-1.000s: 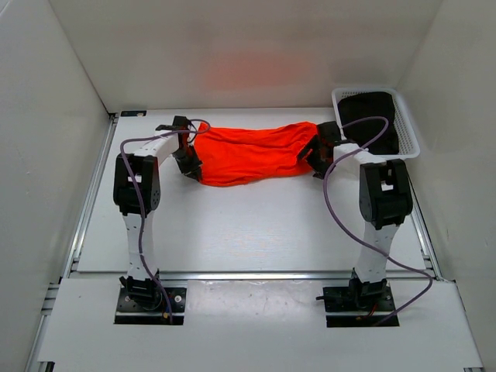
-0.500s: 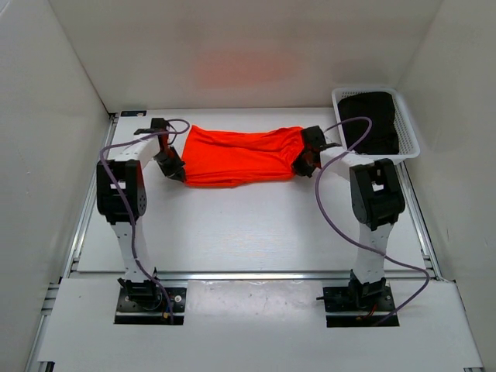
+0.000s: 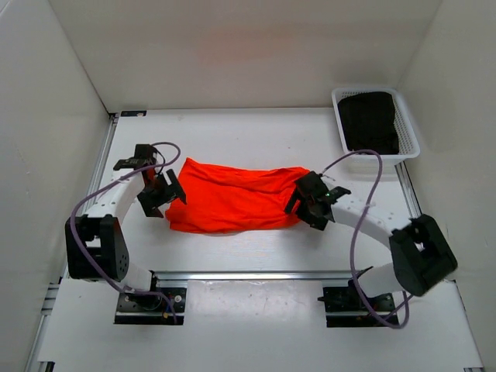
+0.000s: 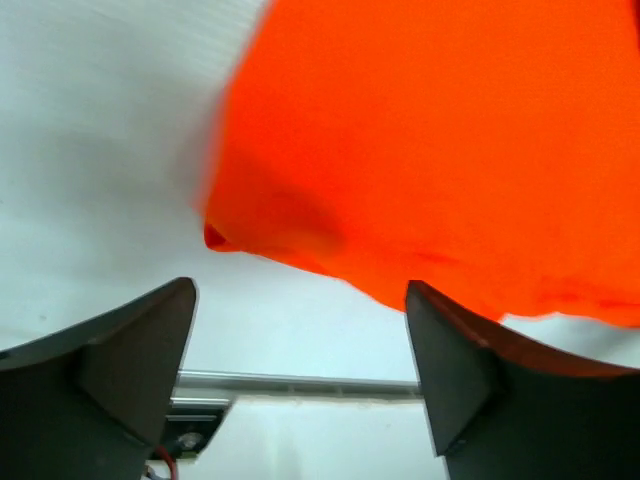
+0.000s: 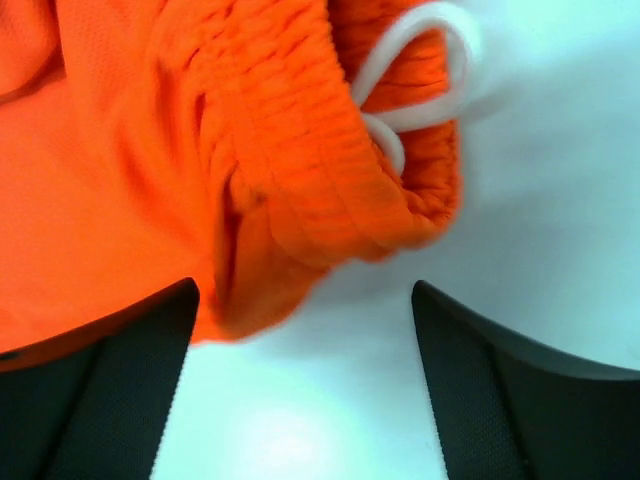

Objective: Fold and stack the shorts
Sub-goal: Fold the shorts

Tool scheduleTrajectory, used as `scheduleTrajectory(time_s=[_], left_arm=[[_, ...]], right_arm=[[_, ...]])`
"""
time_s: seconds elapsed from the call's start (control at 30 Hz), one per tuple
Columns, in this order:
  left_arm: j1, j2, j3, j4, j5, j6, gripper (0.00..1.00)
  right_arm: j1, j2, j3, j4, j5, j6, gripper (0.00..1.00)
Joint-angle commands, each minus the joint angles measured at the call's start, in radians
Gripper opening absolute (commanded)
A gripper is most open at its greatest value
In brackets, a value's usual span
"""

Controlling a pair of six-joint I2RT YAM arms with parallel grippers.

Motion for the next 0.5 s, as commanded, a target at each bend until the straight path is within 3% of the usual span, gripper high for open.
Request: scheduleTrajectory(time_s=[0.0, 0.13, 0.17, 0.2, 0.23, 0.3, 0.33, 0.37, 0.4, 0.47], left_arm=[[-0.056, -0.047, 0.092, -0.029, 0.046, 0.021, 1.0], [-0.08, -0.069, 0.214, -0.083, -0.024, 0.002, 1.0], [-0.08, -0.069, 0.234, -0.083, -0.024, 0.002, 1.0], [-0.093, -0.049, 0.278, -0.074, -0.024, 0.016, 1.0], [-0.093, -0.027, 0.304, -0.074, -0.011, 0.034, 0.87], [-0.12, 0.064, 0.388, -0.063, -0.011, 0.051, 0.6], [-0.12, 0.104, 0.419, -0.063, -0.011, 0.062, 0.48], [-0.12, 0.144, 0.453, -0.063, -0.02, 0.062, 0.43], [-0.12, 0.222, 0.487, -0.072, -0.035, 0.062, 0.47], [-0.131, 0.29, 0.585, -0.095, -0.073, 0.076, 0.64]], right_arm=[[0.081, -0.155, -0.02, -0.184, 0.147, 0.019, 0.96], [0.181, -0.277, 0.037, -0.279, 0.296, 0.004, 0.99], [0.19, -0.277, 0.057, -0.279, 0.296, -0.025, 0.95], [0.19, -0.277, 0.101, -0.279, 0.307, -0.044, 0.75], [0.19, -0.265, 0.127, -0.257, 0.307, -0.062, 0.57], [0.151, -0.182, 0.185, -0.213, 0.293, -0.168, 0.07], [0.131, -0.138, 0.275, -0.213, 0.282, -0.205, 0.03], [0.091, -0.03, 0.331, -0.213, 0.267, -0.249, 0.02], [0.069, 0.026, 0.391, -0.241, 0.267, -0.272, 0.08], [0.02, 0.165, 0.537, -0.271, 0.236, -0.378, 0.28]])
